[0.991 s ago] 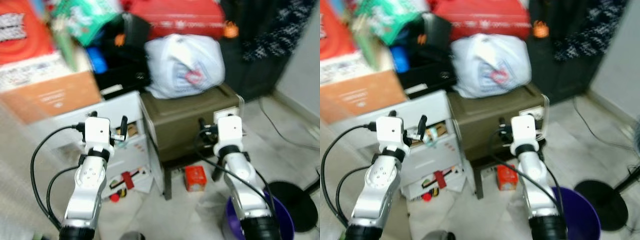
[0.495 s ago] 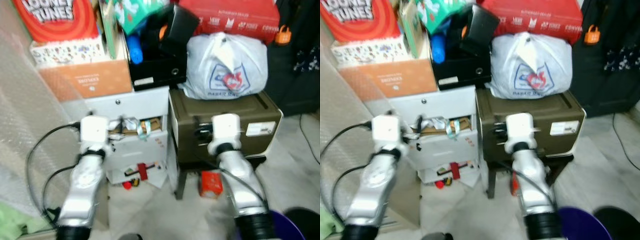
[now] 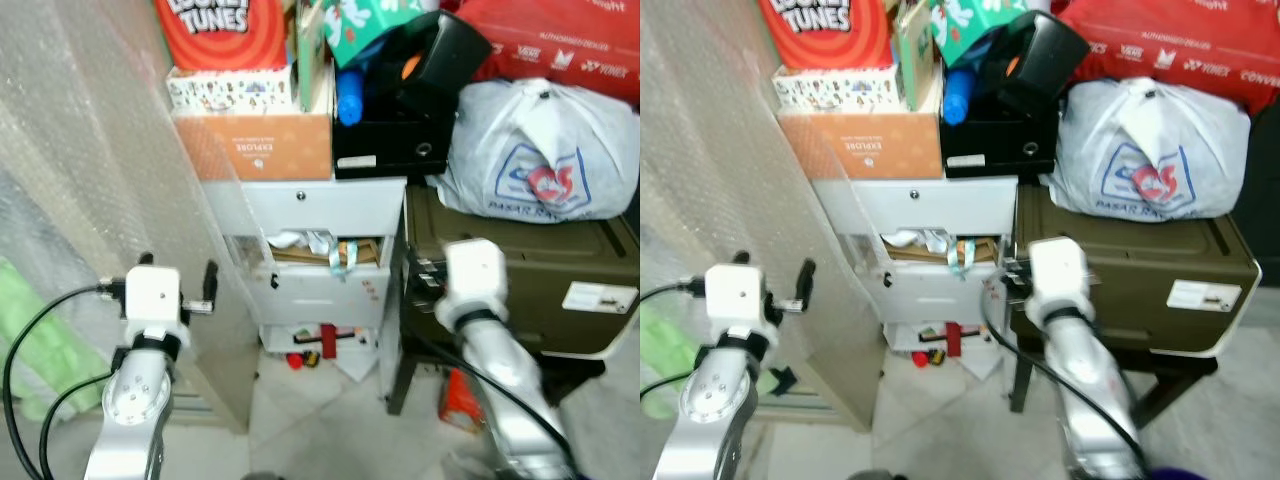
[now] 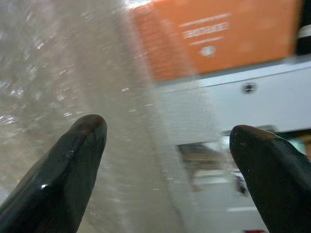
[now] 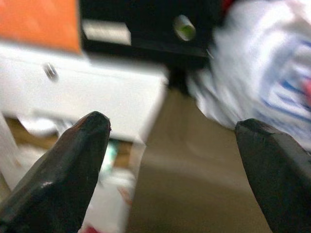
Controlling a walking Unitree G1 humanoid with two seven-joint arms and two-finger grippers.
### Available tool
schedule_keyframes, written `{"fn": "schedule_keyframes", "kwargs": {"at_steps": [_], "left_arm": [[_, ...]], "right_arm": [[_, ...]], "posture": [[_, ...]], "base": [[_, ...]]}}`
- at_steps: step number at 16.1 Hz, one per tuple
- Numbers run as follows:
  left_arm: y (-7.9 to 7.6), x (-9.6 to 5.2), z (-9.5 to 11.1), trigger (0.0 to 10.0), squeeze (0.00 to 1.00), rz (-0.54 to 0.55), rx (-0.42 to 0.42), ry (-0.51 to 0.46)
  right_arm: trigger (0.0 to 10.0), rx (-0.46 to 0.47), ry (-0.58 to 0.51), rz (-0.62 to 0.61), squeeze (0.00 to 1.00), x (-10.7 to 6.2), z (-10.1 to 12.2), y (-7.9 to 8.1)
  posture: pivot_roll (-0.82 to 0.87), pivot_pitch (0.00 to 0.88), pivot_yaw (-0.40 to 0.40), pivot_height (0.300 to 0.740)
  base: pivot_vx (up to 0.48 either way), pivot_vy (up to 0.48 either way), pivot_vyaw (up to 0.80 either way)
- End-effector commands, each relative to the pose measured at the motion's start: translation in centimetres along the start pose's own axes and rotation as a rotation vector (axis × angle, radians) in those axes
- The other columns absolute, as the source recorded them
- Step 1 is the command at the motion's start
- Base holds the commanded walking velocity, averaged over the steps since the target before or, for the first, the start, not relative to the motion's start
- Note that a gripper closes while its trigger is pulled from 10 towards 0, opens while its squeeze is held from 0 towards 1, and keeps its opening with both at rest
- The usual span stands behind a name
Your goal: Clean up the room
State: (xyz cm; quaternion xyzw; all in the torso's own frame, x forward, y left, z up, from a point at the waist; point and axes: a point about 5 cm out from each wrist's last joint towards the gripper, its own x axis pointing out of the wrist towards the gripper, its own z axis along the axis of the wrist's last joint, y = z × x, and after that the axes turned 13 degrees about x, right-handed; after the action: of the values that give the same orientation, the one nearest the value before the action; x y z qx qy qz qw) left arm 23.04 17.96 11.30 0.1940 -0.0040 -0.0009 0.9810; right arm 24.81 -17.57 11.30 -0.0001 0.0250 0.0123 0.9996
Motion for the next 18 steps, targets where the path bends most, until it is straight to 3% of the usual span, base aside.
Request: {"fn": "schedule_keyframes", "kwargs": {"at_steps": [1, 3, 6, 18], "left_arm": [[0.9, -0.4, -0.1, 10.0, 0.0, 0.011, 0.019, 0.014], [1.1, -0.6, -0.4, 10.0, 0.0, 0.02, 0.011, 0.033], [0.4, -0.1, 0.0, 10.0, 0.0, 0.007, -0.003, 0.02], [0.3, 0.2, 0.2, 10.0, 0.0, 0.009, -0.017, 0.022]], "right_arm": [[10.0, 0.005, 0.012, -0.008, 0.0, -0.6, 0.0, -0.4], [10.0, -0.022, 0.027, -0.028, 0.0, -1.5, -0.4, -1.2], [10.0, -0.019, 0.029, -0.007, 0.0, -1.0, -0.3, -0.7], [10.0, -0.003, 0.036, 0.05, 0.0, -0.6, 0.1, 0.2]], "posture": [[-0.07, 0.0, 0.053, 0.74], [-0.08, 0.0, 0.056, 0.74], [-0.08, 0.0, 0.057, 0.74], [-0.09, 0.0, 0.045, 0.74]], "base": [[0.0, 0.0, 0.0], [0.0, 0.0, 0.0], [0.0, 0.0, 0.0], [0.0, 0.0, 0.8]]}}
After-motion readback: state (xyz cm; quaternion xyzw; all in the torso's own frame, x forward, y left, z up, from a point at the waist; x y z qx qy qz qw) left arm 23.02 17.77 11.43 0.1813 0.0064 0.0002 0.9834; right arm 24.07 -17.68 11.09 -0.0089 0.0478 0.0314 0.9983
